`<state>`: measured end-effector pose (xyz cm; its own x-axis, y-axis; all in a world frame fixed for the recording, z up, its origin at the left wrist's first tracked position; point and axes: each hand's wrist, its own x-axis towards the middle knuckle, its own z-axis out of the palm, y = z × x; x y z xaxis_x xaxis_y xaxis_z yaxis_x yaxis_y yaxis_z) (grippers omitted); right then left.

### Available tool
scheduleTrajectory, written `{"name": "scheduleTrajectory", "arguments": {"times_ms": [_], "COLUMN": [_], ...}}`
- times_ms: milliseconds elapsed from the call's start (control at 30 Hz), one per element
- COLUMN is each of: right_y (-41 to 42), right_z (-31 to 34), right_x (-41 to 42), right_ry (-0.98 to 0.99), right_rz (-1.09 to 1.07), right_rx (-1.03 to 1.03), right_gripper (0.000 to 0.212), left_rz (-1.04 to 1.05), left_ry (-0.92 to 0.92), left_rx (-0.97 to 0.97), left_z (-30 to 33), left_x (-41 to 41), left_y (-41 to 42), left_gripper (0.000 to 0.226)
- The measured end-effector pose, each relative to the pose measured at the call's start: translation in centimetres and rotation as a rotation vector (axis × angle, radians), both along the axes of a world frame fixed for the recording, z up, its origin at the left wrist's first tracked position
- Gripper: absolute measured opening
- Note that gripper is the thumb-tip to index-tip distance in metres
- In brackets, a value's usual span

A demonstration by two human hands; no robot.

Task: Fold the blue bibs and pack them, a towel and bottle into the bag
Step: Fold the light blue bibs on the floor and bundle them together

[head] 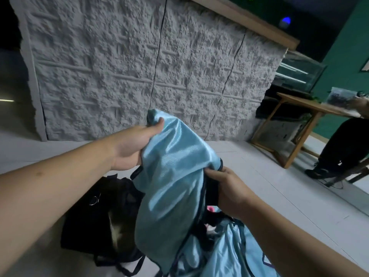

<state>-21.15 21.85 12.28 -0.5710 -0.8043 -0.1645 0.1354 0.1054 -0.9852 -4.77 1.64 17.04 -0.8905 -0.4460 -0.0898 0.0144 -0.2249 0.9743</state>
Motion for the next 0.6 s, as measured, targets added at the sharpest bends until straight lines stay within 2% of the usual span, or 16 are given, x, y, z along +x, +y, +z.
{"name": "scheduleTrajectory", "arguments": {"times_ms": [100,233,367,433,500,600], "right_y": [-0.1,0.0,0.4,0.6,0.5,0.3], "right_z": [1.2,2.4,3.2,3.3,3.3,3.3], "right_x": [-0.7,-1.1,-1.9,-2.3,-2.4,-2.0], "right_ry": [0.006,0.02,0.049,0.077,0.114,0.181], "right_rz": [-0.032,-0.017,0.062,0.052,0.003,-0.082], "right_rx": [0.009,0.023,0.087,0.138,0.189,0.202], "right_gripper": [0.029,0.024,0.026,0.014,0.014,0.016], "left_rz": [-0.161,-0.192,-0.006,0.07,0.133,0.281], "left_ry": [-0.037,-0.073,-0.172,-0.247,-0.295,-0.301], "left_rx": [-0.018,-0.07,-0.105,-0.155,-0.236,-0.379], "left_z": [-0.7,-1.5,-2.6,-3.2,-3.6,-3.4], "left_x": [0.7,0.5,-0.3,-0.6,-0.9,-1.5], "left_y": [0.1,0.2,-1.0,-1.9,-2.1,-1.7], "left_gripper": [0.03,0.041,0.035,0.06,0.079,0.07]}}
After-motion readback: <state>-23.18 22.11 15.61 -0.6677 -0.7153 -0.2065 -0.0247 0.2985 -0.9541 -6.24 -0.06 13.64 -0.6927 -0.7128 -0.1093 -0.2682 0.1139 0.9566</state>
